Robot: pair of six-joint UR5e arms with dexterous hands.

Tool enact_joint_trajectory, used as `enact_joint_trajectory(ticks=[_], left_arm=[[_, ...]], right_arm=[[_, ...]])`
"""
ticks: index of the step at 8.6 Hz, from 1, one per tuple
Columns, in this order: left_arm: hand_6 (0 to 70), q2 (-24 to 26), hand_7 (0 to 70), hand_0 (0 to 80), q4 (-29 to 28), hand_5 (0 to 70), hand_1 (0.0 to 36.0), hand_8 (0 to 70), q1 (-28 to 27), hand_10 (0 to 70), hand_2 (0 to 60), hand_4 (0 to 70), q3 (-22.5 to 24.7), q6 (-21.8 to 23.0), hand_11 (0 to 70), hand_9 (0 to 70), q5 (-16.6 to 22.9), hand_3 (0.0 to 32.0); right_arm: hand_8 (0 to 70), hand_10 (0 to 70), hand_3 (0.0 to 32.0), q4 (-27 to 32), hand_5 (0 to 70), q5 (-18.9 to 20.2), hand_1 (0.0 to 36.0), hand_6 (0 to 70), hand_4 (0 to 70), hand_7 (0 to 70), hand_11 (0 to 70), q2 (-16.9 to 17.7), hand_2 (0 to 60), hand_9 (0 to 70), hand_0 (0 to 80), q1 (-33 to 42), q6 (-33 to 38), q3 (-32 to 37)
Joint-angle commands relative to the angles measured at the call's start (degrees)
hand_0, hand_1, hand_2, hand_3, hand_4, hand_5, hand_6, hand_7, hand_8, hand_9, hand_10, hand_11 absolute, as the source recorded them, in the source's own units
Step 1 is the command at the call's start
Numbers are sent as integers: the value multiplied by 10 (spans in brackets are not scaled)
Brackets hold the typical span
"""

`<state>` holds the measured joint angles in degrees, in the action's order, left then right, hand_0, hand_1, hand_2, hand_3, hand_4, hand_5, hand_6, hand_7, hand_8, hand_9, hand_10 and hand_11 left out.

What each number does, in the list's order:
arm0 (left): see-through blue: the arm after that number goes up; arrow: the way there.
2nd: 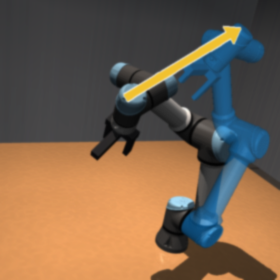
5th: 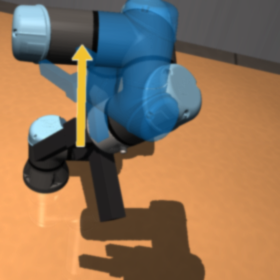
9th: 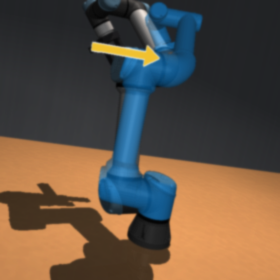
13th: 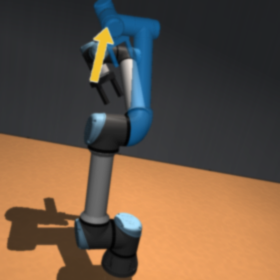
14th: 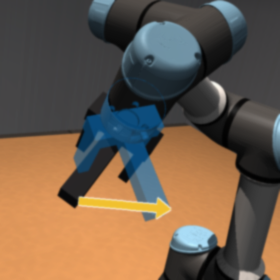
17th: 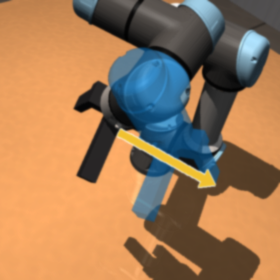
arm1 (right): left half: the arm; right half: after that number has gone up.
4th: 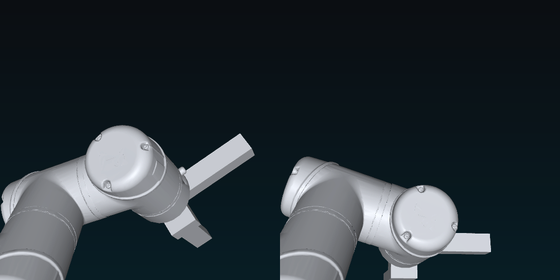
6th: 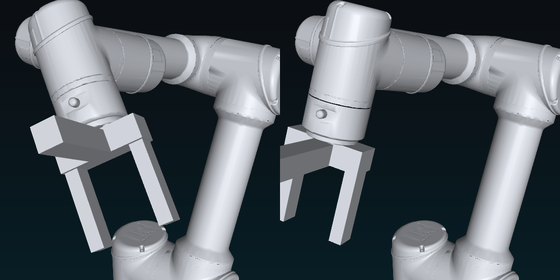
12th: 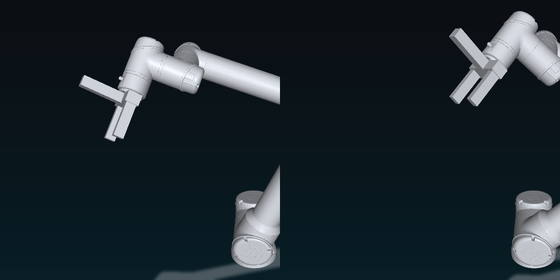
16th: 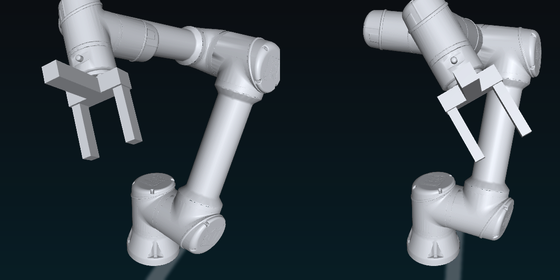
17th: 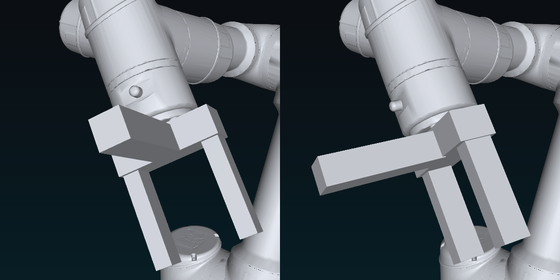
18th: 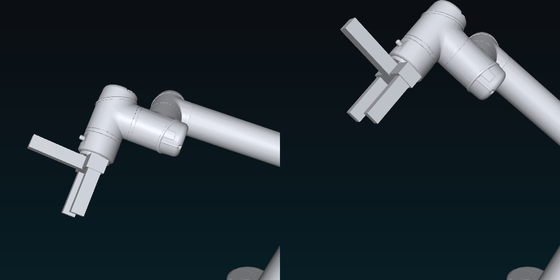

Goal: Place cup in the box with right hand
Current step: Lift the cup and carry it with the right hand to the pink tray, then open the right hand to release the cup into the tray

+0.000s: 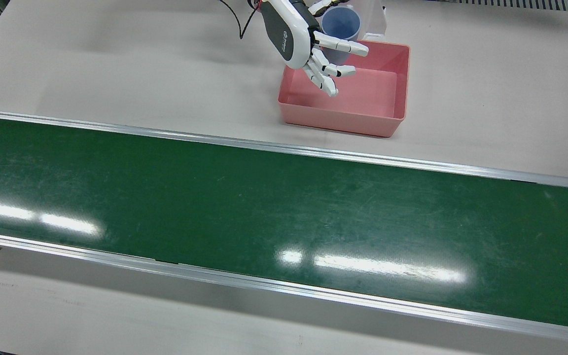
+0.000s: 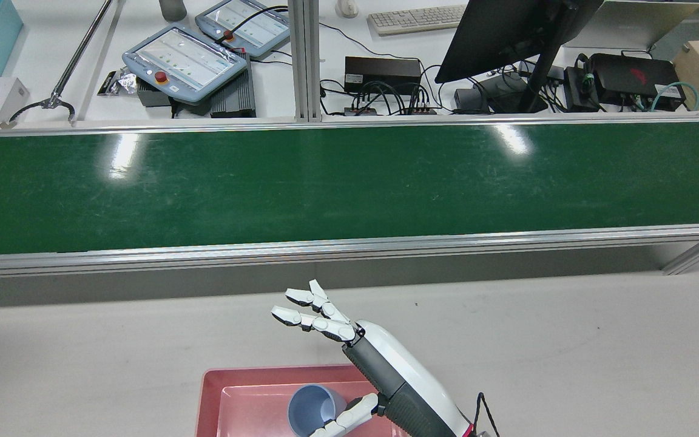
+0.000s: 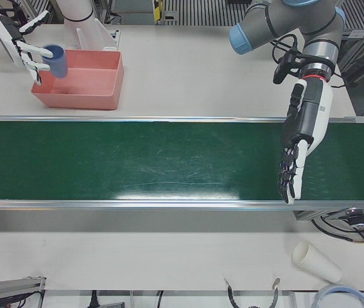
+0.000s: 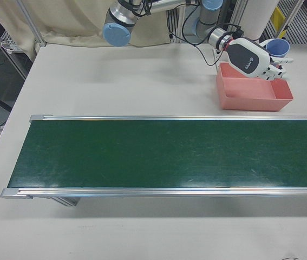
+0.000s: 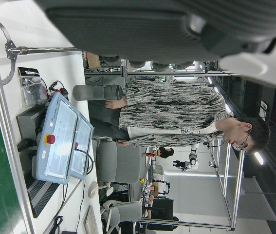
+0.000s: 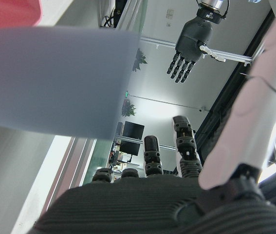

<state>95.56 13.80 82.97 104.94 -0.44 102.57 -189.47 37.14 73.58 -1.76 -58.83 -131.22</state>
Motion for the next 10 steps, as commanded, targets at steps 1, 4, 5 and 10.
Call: enact_joint_trajectory(ticks=[1, 4, 5, 10], left_arm=[[0, 0, 0, 0, 0, 0, 0, 0, 0, 0, 0, 0, 0, 0, 0, 0, 0, 0], [0, 0, 0, 0, 0, 0, 0, 0, 0, 0, 0, 0, 0, 0, 0, 0, 0, 0], [0, 0, 0, 0, 0, 0, 0, 0, 0, 0, 0, 0, 0, 0, 0, 0, 0, 0], [0, 1, 0, 0, 0, 0, 0, 0, 0, 0, 0, 0, 0, 0, 0, 0, 0, 0]], right_arm=[[0, 0, 58, 3, 51, 0, 176, 7, 0, 15, 11, 3, 0, 0, 509, -4, 4, 4], [0, 0, 120, -4, 54, 11, 185, 6, 0, 36, 21, 46, 0, 0, 514, 31, 35, -35], [0, 2, 86, -5, 54, 11, 187, 11, 0, 45, 26, 72, 0, 0, 515, 46, 39, -65], [0, 23, 0, -123, 52, 140, 181, 29, 0, 72, 53, 161, 43, 0, 499, 316, 307, -75]])
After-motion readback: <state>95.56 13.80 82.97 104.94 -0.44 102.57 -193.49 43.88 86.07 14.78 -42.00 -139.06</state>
